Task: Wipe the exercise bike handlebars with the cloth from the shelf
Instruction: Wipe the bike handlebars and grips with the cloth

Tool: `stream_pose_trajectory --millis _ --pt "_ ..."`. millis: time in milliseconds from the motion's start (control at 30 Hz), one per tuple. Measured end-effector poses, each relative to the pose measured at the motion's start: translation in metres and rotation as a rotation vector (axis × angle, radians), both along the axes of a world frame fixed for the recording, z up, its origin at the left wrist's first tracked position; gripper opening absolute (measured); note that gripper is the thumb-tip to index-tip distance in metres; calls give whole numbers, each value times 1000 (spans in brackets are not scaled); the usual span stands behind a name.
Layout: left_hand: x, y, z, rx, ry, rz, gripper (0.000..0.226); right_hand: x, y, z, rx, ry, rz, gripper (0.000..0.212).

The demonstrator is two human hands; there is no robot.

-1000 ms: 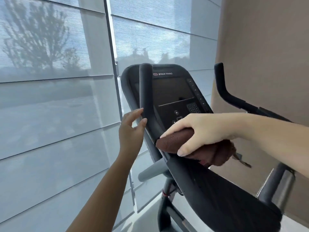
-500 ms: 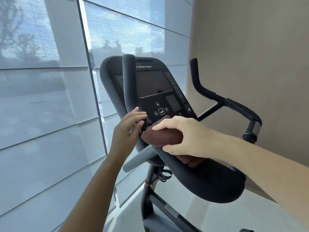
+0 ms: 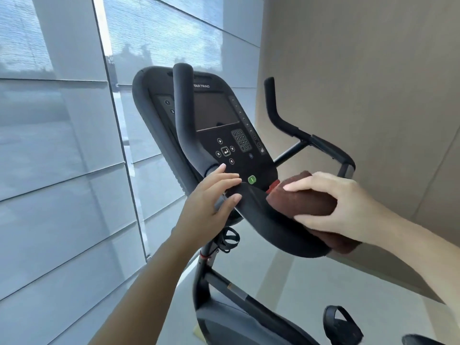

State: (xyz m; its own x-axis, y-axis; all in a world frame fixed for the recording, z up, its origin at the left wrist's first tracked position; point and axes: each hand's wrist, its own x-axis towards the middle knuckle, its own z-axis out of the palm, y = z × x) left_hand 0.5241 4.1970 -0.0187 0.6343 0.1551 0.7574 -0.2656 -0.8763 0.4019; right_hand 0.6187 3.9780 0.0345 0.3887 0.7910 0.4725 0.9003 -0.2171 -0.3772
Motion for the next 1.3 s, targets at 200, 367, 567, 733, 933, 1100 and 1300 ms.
stream_pose_trajectory --millis 200,367,567,733,933,1100,1300 --pt "2 -1 -5 -42 -45 -4 29 1 35 -17 131 105 -67 38" --pt "4 -5 -5 -120 -60 -26 28 2 27 -8 17 168 -42 57" --pt "6 -12 -10 -145 -86 9 28 -10 20 -32 -40 -214 -272 69" --pt "9 -20 -15 -201 -113 39 29 11 31 -21 -11 -94 -55 64" --pt "9 -22 -18 -269 -124 34 29 37 29 -14 -31 8 172 51" --pt "10 -22 -19 -262 -136 41 28 55 -15 -24 -72 13 270 53" --pt "11 -20 -20 -212 -129 86 28 61 12 -9 127 71 290 52"
